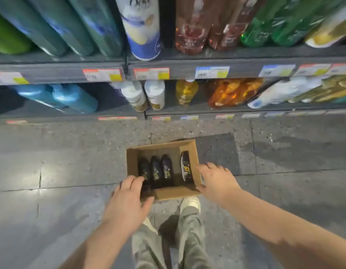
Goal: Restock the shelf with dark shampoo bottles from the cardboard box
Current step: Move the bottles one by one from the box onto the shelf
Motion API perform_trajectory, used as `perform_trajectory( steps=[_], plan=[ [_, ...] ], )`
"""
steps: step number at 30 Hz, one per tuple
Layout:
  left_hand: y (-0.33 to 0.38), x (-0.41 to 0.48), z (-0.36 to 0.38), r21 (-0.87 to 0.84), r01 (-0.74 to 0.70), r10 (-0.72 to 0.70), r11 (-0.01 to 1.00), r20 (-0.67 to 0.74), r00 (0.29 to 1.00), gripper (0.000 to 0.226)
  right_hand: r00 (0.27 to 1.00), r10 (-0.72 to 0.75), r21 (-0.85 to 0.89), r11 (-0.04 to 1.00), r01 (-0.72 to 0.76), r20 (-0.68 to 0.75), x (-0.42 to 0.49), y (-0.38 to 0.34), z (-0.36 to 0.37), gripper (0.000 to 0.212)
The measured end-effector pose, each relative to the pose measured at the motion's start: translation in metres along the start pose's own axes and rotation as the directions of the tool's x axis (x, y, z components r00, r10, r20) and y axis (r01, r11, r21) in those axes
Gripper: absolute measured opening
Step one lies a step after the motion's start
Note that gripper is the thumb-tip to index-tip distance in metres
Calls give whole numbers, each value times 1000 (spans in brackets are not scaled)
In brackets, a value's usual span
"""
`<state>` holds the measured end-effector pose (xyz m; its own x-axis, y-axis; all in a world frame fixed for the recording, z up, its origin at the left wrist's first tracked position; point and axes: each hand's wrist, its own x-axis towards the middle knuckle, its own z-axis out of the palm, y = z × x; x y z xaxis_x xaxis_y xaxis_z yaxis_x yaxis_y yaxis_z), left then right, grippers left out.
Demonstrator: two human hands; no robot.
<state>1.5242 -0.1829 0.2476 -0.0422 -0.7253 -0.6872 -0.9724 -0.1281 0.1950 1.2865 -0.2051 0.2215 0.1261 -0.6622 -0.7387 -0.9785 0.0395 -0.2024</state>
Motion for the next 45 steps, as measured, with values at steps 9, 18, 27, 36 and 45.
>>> perform_trajectory(
  steps=[9, 18, 27, 36, 45],
  plan=[
    [-43, 97, 128, -220, 35, -36, 975, -3, 999, 60, 979, 58, 25, 998, -64, 196, 148, 2, 132, 46],
    [-95, 153, 203, -330, 70, -109, 941, -101, 989, 60, 966, 198, 192, 954, -229, 166, 260, -4, 239, 52],
    [-95, 156, 215, -209, -54, 25, 976, -139, 990, 68, 900, 390, 548, 718, -429, 193, 306, -8, 276, 58],
    [-96, 154, 215, -192, -68, 43, 979, -130, 991, 69, 901, 397, 472, 769, -431, 176, 310, -17, 290, 46],
    [-88, 154, 209, -186, 19, -27, 982, -40, 999, 69, 935, 346, 452, 823, -343, 78, 271, -7, 245, 49]
  ],
)
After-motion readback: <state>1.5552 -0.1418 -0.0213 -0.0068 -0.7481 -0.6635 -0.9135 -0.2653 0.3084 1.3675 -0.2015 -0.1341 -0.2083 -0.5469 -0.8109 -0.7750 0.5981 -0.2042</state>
